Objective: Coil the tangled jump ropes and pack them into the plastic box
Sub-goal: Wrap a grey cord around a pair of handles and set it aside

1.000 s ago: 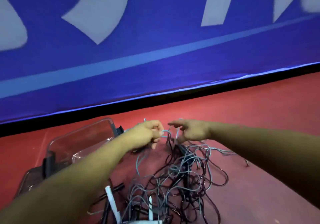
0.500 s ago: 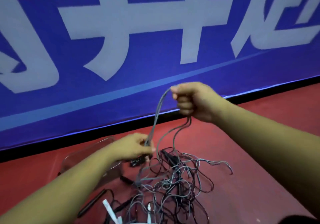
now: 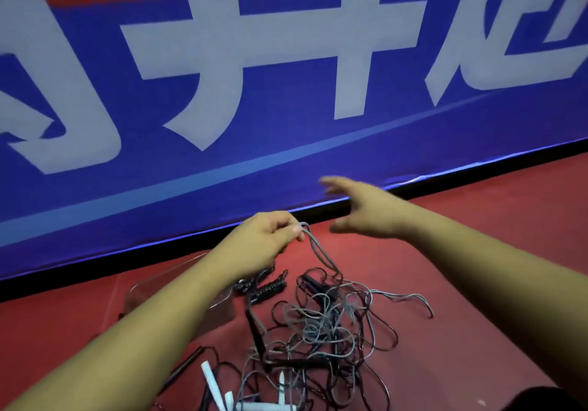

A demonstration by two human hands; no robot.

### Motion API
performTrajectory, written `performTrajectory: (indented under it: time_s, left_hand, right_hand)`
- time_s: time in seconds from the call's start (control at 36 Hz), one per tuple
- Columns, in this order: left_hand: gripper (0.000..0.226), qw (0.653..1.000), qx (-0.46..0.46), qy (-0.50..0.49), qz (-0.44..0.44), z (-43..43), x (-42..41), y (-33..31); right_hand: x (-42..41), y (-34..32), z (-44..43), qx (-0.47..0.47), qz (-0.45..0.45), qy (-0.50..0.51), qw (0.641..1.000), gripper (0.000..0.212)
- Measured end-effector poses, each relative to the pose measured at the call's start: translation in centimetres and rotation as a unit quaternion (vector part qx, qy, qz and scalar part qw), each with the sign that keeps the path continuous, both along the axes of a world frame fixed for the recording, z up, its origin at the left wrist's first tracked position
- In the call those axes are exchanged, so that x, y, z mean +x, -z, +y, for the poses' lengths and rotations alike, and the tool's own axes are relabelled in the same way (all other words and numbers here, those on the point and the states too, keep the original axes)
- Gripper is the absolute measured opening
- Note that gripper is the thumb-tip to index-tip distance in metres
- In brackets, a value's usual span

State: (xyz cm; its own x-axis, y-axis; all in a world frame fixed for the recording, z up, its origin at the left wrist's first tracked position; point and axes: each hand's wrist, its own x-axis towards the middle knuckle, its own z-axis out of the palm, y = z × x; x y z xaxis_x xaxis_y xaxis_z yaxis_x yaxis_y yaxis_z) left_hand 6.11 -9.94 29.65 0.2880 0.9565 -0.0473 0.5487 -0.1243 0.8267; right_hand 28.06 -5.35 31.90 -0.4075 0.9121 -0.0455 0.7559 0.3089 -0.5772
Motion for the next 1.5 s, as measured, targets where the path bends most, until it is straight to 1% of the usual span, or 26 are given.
performTrajectory:
  time_s: [0.08,0.19,0.25,0.33,0.42,0.47,0.53,0.56,0.58,0.61,0.67,0.72,0.78,0.83,0.89,0.94,1.0,1.06,1.08,1.14,1.19,1.25,1.31,1.33,1.42,1.5]
  left_hand:
    - [0.026,0.999,0.009,-0.017,-0.038,0.2,0.4,-0.3]
    - [0.020,0.997,0.062,-0.040,0.019,0.6,-0.6,-0.3]
    - [0.022,0.997,0.059,-0.039,0.009,0.7,-1.0,-0.2]
    - [0.024,0.999,0.032,-0.010,-0.005,1.0,-1.1,0.6]
    - [0.017,0.994,-0.090,0.046,-0.045,1.4,-1.2,2.1]
    - [0.015,0.986,-0.142,0.081,0.034,1.7,-1.6,3.5]
    - [0.015,0.974,-0.143,0.077,0.158,2.1,-2.3,5.2]
    - [0.015,0.970,-0.139,0.063,0.187,2.4,-2.7,6.0]
    - [0.015,0.971,-0.138,0.048,0.188,2.5,-3.0,6.6]
    - [0.016,0.974,-0.137,0.033,0.180,2.6,-3.2,6.9]
    - [0.019,0.983,-0.118,0.008,0.140,2.7,-3.6,7.0]
    - [0.024,0.993,-0.081,-0.013,0.090,3.2,-3.8,6.6]
    - [0.024,0.997,-0.060,-0.022,0.040,3.2,-3.6,5.6]
    - [0.023,0.999,-0.051,-0.017,0.001,3.1,-2.8,4.4]
    - [0.022,0.998,-0.060,0.012,-0.022,2.7,-1.7,3.2]
    - [0.022,0.996,-0.073,0.044,-0.038,2.3,-0.9,2.5]
    - [0.022,0.993,-0.088,0.053,-0.063,2.1,-0.2,2.2]
    - [0.020,0.990,-0.101,0.046,-0.090,2.1,0.1,2.0]
    - [0.019,0.990,-0.103,0.037,-0.094,2.1,-0.1,2.0]
    - [0.018,0.992,-0.099,0.023,-0.078,2.1,-0.6,2.1]
    - [0.017,0.995,-0.089,0.023,-0.031,2.2,-1.3,2.3]
    - [0.017,0.996,-0.057,0.010,0.063,2.3,-1.8,2.8]
    - [0.025,0.988,-0.038,-0.017,0.146,2.4,-2.0,3.6]
    - [0.030,0.989,-0.048,-0.029,0.138,2.3,-2.0,4.0]
    - [0.037,0.995,-0.079,-0.051,0.023,2.5,-2.0,4.5]
    - [0.023,0.988,-0.106,-0.033,-0.109,2.7,-1.9,4.1]
  right_hand:
    - [-2.1,0.3,-0.9,-0.091,0.040,-0.068,0.993,0.023]
    - [-2.2,0.0,-1.6,-0.241,0.215,-0.061,0.944,0.026]
    - [-1.8,-0.5,-1.6,-0.266,0.244,-0.080,0.929,0.036]
    - [-1.6,-0.8,-1.2,-0.207,0.227,-0.102,0.946,0.030]
    - [-1.9,-1.1,-0.4,-0.138,0.296,-0.054,0.944,0.030]
    - [-1.8,-1.4,0.3,-0.109,0.385,0.015,0.916,0.032]
    - [-1.0,-1.7,1.0,-0.102,0.472,0.093,0.871,0.034]
    - [-0.5,-1.6,1.6,-0.089,0.494,0.125,0.856,0.035]
    - [0.0,-1.3,2.0,-0.060,0.487,0.154,0.858,0.036]
    - [0.5,-0.8,2.4,-0.011,0.443,0.183,0.877,0.038]
    - [1.7,0.9,3.1,0.090,0.266,0.227,0.933,0.039]
    - [2.7,2.6,3.6,0.097,0.109,0.245,0.958,0.032]
    - [3.1,3.5,3.3,0.063,0.011,0.249,0.966,0.020]
    - [2.9,3.4,2.9,0.057,-0.025,0.209,0.976,0.051]
    - [1.8,2.9,2.2,0.050,0.054,0.132,0.988,0.069]
    - [-0.2,2.7,1.5,-0.035,0.129,0.046,0.990,0.065]
    - [-1.8,3.3,1.0,-0.132,0.128,-0.046,0.982,0.044]
    - [-2.8,3.9,0.5,-0.166,0.108,-0.096,0.975,0.018]
    - [-2.9,4.0,0.3,-0.169,0.108,-0.101,0.974,0.014]
    - [-2.8,3.7,0.3,-0.161,0.143,-0.080,0.973,0.018]
    - [-2.5,2.7,0.5,-0.150,0.233,-0.050,0.960,0.020]
    - [-2.1,1.9,1.1,-0.173,0.361,-0.024,0.916,0.022]
    - [-1.8,1.4,1.7,-0.187,0.450,0.012,0.873,0.023]
    - [-1.7,1.2,1.9,-0.187,0.473,0.033,0.860,0.024]
    - [-1.6,1.5,2.1,-0.177,0.498,0.080,0.845,0.023]
    - [-1.6,1.8,2.4,-0.160,0.503,0.147,0.836,0.023]
